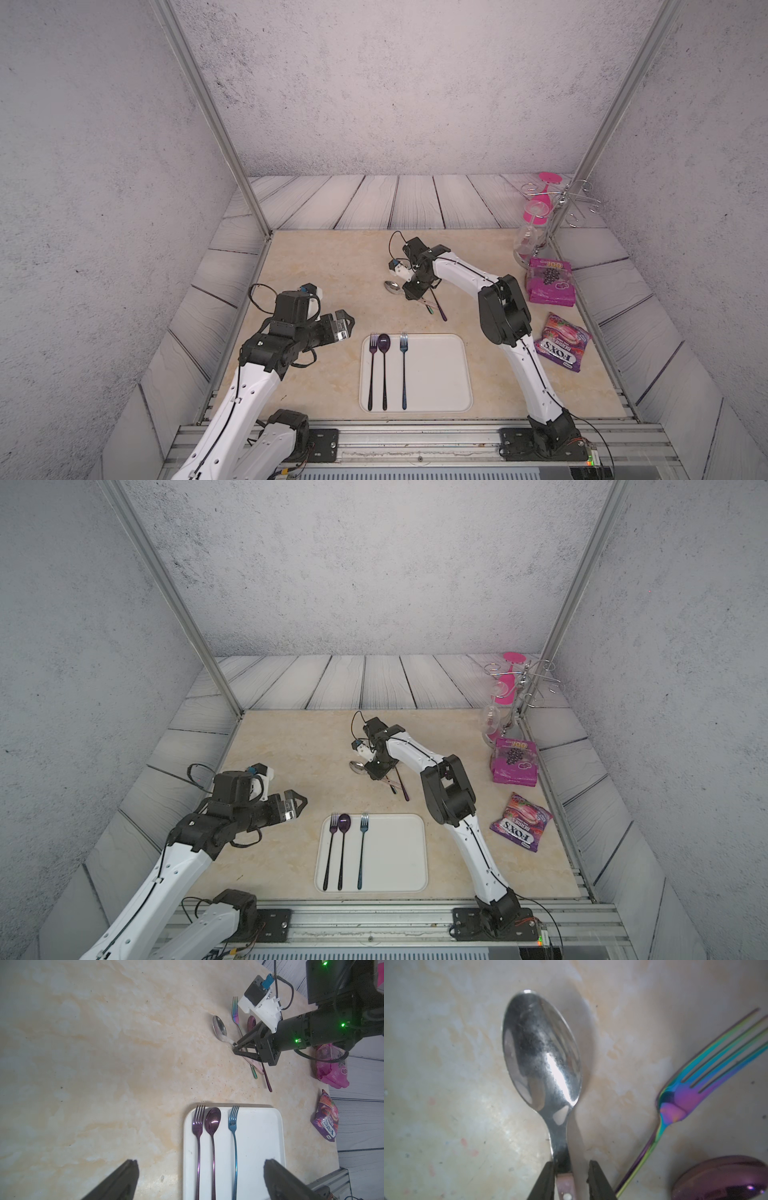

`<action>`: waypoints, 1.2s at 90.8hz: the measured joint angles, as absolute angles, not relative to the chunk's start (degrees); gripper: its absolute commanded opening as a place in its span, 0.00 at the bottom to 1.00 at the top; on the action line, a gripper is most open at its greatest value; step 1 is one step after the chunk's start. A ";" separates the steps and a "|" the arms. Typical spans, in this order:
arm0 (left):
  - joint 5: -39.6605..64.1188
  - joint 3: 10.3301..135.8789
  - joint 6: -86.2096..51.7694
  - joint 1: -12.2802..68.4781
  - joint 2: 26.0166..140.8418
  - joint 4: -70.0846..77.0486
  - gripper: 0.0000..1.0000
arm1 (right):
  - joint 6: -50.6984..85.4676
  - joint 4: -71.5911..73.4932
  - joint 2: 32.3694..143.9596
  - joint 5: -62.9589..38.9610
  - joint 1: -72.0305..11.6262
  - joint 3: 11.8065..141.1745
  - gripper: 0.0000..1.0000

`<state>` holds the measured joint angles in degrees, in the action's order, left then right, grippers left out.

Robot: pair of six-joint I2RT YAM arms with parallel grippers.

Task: Set the spoon and fork side by side
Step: Pick up the spoon from the center of the board, then place the spoon on the tray.

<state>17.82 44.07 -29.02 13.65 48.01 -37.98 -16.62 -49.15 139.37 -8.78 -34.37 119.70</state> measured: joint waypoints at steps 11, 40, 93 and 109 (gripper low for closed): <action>17.26 44.07 -29.17 13.65 47.66 -38.06 0.99 | -16.53 -48.60 139.31 -8.43 -34.37 119.35 0.14; 16.23 44.07 -29.56 13.65 46.65 -38.48 0.99 | -14.63 -43.40 133.64 -5.78 -34.48 112.36 0.06; 14.74 44.07 -29.63 13.63 44.45 -39.22 0.99 | 21.69 -39.44 90.94 4.01 -42.35 78.94 0.01; 15.31 43.46 -29.82 13.65 43.40 -39.09 1.00 | 38.50 -38.61 85.65 5.58 -52.53 64.31 0.01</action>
